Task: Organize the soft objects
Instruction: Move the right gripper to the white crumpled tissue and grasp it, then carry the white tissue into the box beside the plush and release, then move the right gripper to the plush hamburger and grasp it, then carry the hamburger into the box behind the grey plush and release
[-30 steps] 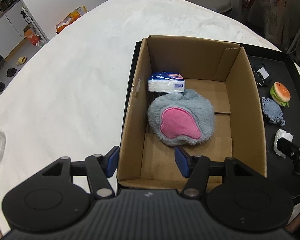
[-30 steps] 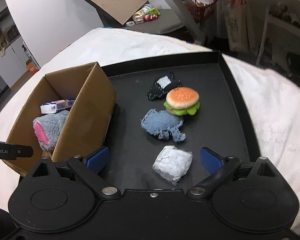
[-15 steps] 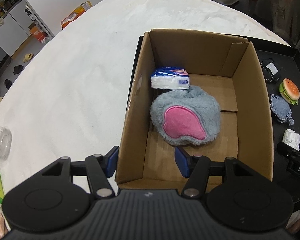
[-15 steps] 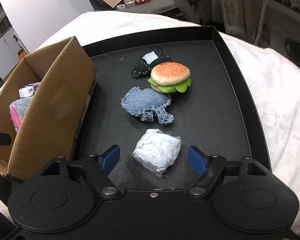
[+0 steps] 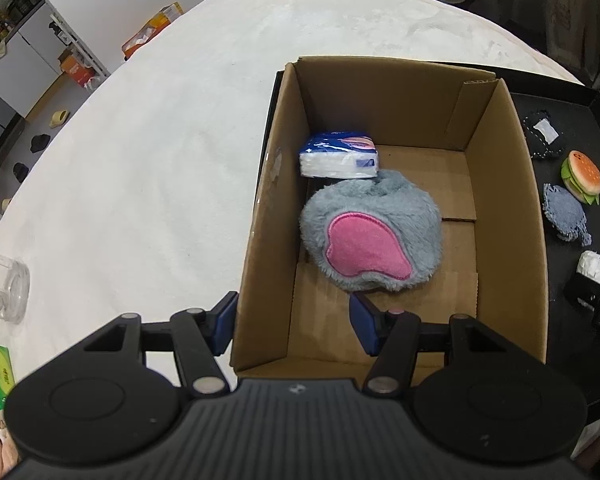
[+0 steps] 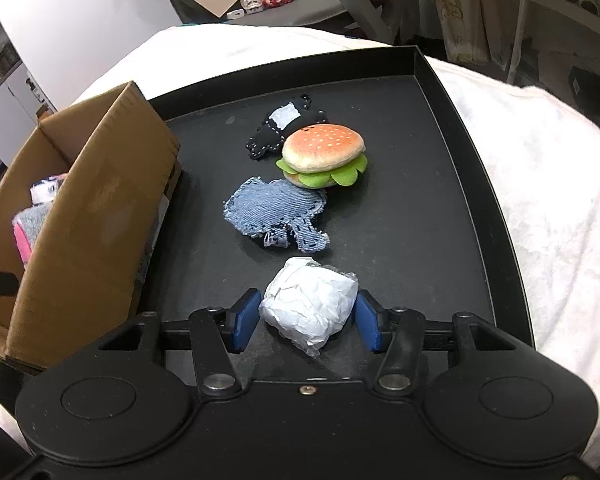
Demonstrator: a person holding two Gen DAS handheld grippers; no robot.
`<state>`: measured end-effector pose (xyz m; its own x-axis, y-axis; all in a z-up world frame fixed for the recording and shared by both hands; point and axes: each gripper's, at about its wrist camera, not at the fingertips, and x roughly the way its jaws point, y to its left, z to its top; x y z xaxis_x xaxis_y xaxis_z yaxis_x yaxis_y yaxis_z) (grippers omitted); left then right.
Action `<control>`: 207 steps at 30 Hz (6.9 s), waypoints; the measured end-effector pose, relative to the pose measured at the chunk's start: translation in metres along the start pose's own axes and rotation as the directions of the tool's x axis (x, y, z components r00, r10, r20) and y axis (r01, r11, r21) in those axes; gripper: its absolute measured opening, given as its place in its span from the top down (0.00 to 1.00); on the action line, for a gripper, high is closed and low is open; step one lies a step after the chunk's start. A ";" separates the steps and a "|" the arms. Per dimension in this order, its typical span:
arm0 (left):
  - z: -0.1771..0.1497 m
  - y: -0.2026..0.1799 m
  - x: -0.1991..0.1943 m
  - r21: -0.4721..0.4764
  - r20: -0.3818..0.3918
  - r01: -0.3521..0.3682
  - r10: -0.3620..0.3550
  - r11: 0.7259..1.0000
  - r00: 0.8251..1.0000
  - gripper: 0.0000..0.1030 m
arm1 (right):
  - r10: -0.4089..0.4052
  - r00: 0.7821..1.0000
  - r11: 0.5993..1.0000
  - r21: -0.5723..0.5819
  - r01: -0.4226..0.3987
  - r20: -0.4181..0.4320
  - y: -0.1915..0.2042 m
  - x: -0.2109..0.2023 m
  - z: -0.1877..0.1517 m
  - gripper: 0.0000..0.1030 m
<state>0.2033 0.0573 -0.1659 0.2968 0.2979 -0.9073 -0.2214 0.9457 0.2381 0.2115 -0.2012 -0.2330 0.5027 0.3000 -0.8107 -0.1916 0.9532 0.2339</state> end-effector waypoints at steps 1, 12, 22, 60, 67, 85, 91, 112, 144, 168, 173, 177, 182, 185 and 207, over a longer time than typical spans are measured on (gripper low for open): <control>0.000 0.000 0.000 0.004 0.000 0.001 -0.001 1.000 1.000 0.44 | -0.001 1.000 1.000 0.003 0.001 0.000 -0.001 0.000 0.001 0.51; -0.003 0.007 -0.002 -0.015 0.005 0.027 -0.027 1.000 1.000 0.44 | 0.004 1.000 1.000 0.003 -0.004 0.019 -0.001 -0.013 0.012 0.51; -0.004 0.020 -0.004 -0.053 0.044 0.051 -0.048 0.997 0.998 0.44 | 0.036 0.998 0.999 -0.016 -0.035 0.046 0.015 -0.032 0.032 0.51; -0.018 0.055 0.006 -0.138 0.149 0.199 -0.179 0.970 0.973 0.90 | 0.137 0.986 0.941 -0.322 -0.102 0.090 0.141 -0.042 0.084 0.51; -0.019 0.056 0.006 -0.140 0.151 0.215 -0.194 0.966 0.969 0.90 | 0.149 0.988 0.910 -0.396 -0.120 0.043 0.157 -0.032 0.082 0.50; -0.016 0.051 0.007 -0.141 0.117 0.206 -0.190 0.968 0.975 0.86 | 0.093 0.993 0.896 -0.441 -0.052 0.072 0.143 -0.035 0.078 0.18; -0.015 0.048 0.004 -0.119 0.100 0.195 -0.184 0.974 0.978 0.74 | 0.105 0.989 0.921 -0.385 -0.057 0.104 0.117 -0.044 0.077 0.12; -0.008 0.037 -0.003 -0.121 0.055 0.108 -0.102 0.987 0.993 0.42 | 0.105 0.993 0.952 -0.295 -0.085 0.050 0.046 -0.042 0.068 0.10; 0.008 -0.002 0.008 -0.049 -0.044 0.006 -0.008 0.999 0.999 0.36 | 0.118 0.993 0.993 -0.017 -0.118 0.017 -0.027 0.025 0.088 0.26; 0.005 0.008 -0.002 -0.070 -0.007 0.015 -0.015 0.997 1.000 0.36 | 0.085 0.996 0.996 0.004 -0.085 0.009 -0.033 0.015 0.087 0.60; 0.002 0.013 -0.003 -0.076 0.013 0.030 -0.029 0.997 0.999 0.36 | 0.105 0.994 0.994 -0.035 -0.103 0.034 -0.024 0.001 0.090 0.60; 0.000 0.017 -0.005 -0.087 0.030 0.041 -0.039 0.995 0.999 0.36 | 0.110 0.993 0.993 -0.058 -0.107 0.049 -0.017 -0.009 0.092 0.60; -0.003 0.024 -0.008 -0.104 0.053 0.050 -0.045 0.993 0.998 0.36 | 0.125 0.990 0.989 -0.082 -0.119 0.062 -0.006 -0.020 0.094 0.60; -0.005 0.027 -0.008 -0.115 0.064 0.057 -0.050 0.992 0.997 0.37 | 0.139 0.988 0.986 -0.099 -0.132 0.070 0.005 -0.026 0.096 0.60; -0.014 0.040 0.002 -0.162 0.095 0.168 -0.154 0.972 0.984 0.73 | 0.194 0.976 0.957 -0.235 -0.168 0.094 0.083 -0.055 0.105 0.60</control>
<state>0.1822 0.0943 -0.1628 0.4139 0.1596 -0.8962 -0.3161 0.9484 0.0230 0.2570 -0.1342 -0.1127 0.5325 0.4818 -0.6959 -0.4660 0.8532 0.2342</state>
